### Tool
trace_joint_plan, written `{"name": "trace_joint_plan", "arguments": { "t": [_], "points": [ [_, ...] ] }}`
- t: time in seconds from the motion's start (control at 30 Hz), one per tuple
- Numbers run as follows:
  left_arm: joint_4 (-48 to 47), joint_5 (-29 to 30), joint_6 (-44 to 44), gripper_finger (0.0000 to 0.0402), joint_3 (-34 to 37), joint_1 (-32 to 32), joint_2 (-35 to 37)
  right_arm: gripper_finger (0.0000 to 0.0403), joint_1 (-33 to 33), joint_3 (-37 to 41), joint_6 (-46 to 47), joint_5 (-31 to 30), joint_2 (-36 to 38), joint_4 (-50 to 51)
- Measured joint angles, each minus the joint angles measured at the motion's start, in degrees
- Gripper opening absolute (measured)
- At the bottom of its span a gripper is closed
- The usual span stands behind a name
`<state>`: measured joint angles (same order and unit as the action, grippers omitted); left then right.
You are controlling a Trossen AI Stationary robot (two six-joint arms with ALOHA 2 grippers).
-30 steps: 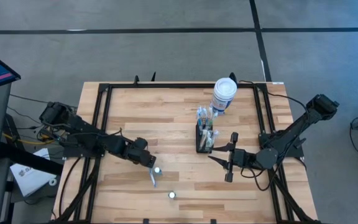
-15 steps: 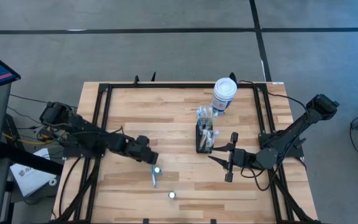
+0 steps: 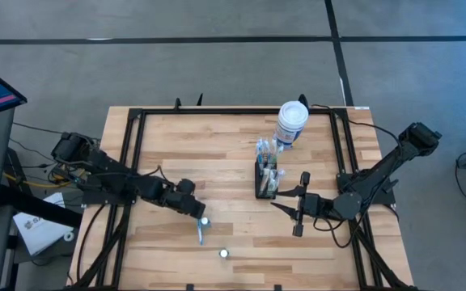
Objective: Pick & Place toothbrushing station
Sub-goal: Put the blue toothbrush into the wire mesh organizer
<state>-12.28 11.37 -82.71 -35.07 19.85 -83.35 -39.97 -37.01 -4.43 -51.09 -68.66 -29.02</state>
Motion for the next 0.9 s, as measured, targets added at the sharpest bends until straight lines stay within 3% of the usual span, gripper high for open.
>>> {"name": "trace_joint_plan", "arguments": {
  "t": [0.6,0.9],
  "points": [
    [0.56,-1.94,-0.85,0.0229,0.07,0.01,0.00,0.0120,0.00,0.00,0.14,0.00,0.00,-0.16],
    [0.53,-2.18,-1.37,0.0160,0.09,-0.32,0.00,0.0120,0.00,0.00,1.49,0.00,0.00,-0.15]
  ]
}}
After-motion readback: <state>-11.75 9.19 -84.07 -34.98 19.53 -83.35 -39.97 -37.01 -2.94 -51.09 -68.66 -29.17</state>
